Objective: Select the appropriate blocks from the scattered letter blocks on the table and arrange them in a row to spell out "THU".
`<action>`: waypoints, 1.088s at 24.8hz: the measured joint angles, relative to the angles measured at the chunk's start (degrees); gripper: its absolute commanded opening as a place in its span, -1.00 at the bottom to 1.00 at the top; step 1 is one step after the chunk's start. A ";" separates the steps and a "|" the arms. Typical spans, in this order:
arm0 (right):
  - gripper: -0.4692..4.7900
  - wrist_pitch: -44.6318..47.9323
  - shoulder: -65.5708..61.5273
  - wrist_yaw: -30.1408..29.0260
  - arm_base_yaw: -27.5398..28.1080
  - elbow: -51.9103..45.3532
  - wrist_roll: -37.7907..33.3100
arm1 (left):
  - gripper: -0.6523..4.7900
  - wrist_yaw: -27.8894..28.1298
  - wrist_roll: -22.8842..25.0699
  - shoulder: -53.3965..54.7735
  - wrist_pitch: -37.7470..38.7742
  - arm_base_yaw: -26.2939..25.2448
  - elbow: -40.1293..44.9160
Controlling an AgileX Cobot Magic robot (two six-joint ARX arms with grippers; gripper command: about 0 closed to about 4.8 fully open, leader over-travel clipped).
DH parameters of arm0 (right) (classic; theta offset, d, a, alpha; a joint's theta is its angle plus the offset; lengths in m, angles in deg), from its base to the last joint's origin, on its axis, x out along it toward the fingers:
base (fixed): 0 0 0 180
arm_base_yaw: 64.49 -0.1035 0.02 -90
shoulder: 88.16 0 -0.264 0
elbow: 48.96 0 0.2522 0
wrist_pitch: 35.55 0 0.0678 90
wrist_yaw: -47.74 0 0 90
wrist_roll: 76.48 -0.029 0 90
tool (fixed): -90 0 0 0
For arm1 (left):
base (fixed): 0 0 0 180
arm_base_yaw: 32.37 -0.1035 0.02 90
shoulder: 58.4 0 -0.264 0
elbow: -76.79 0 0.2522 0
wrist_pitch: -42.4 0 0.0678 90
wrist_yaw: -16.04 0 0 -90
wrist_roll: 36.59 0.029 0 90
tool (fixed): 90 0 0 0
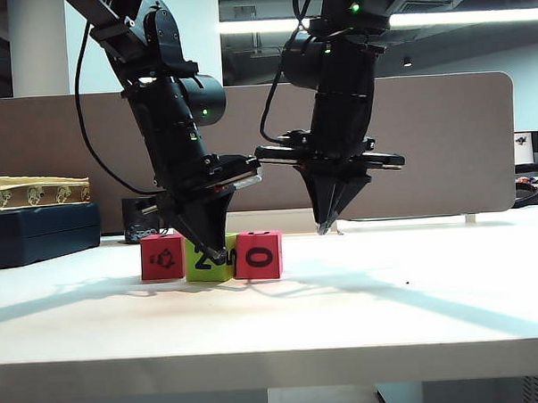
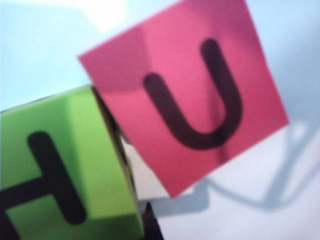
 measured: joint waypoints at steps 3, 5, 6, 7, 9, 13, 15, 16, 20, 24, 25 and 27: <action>-0.83 -0.02 0.02 0.04 0.59 0.00 0.00 | -0.78 0.42 0.00 0.00 -1.55 0.00 0.02; -0.83 -0.44 0.02 0.68 1.11 0.00 0.00 | -0.78 0.42 0.00 0.00 -2.69 0.00 0.02; -0.83 -0.70 0.02 0.90 1.25 0.00 0.00 | -0.78 0.42 0.02 0.00 -3.17 0.00 0.02; -0.83 -1.03 0.07 1.16 1.49 0.00 0.00 | -0.78 0.42 0.00 0.00 -3.98 0.00 0.02; -0.83 -1.14 0.22 1.31 1.79 0.00 0.00 | -0.77 0.42 0.02 0.00 -4.28 0.00 0.02; -0.83 -1.14 1.20 1.25 2.16 0.00 0.00 | -0.78 0.35 1.92 -0.68 0.57 0.02 -0.02; -0.83 -1.05 1.55 1.27 2.29 0.02 0.00 | -0.78 0.46 3.19 -1.86 3.48 0.02 0.04; -0.83 -1.01 1.77 1.27 2.40 0.02 0.00 | -0.78 0.79 3.65 -3.19 4.35 0.02 0.04; -0.83 -1.05 1.84 -2.56 2.36 0.02 -0.09 | -0.78 7.93 4.98 -8.79 4.24 0.04 -0.02; -0.83 -0.24 1.84 -7.41 1.60 0.02 -1.53 | -0.78 11.63 6.25 -13.16 4.04 -1.09 -0.11; -0.83 0.31 1.84 -7.54 0.81 0.02 -1.60 | -0.78 12.44 6.38 -13.35 4.07 -2.23 -0.11; -0.83 1.68 1.84 -7.58 -0.77 0.00 -1.64 | -0.78 12.76 6.45 -13.20 4.26 -4.74 -0.07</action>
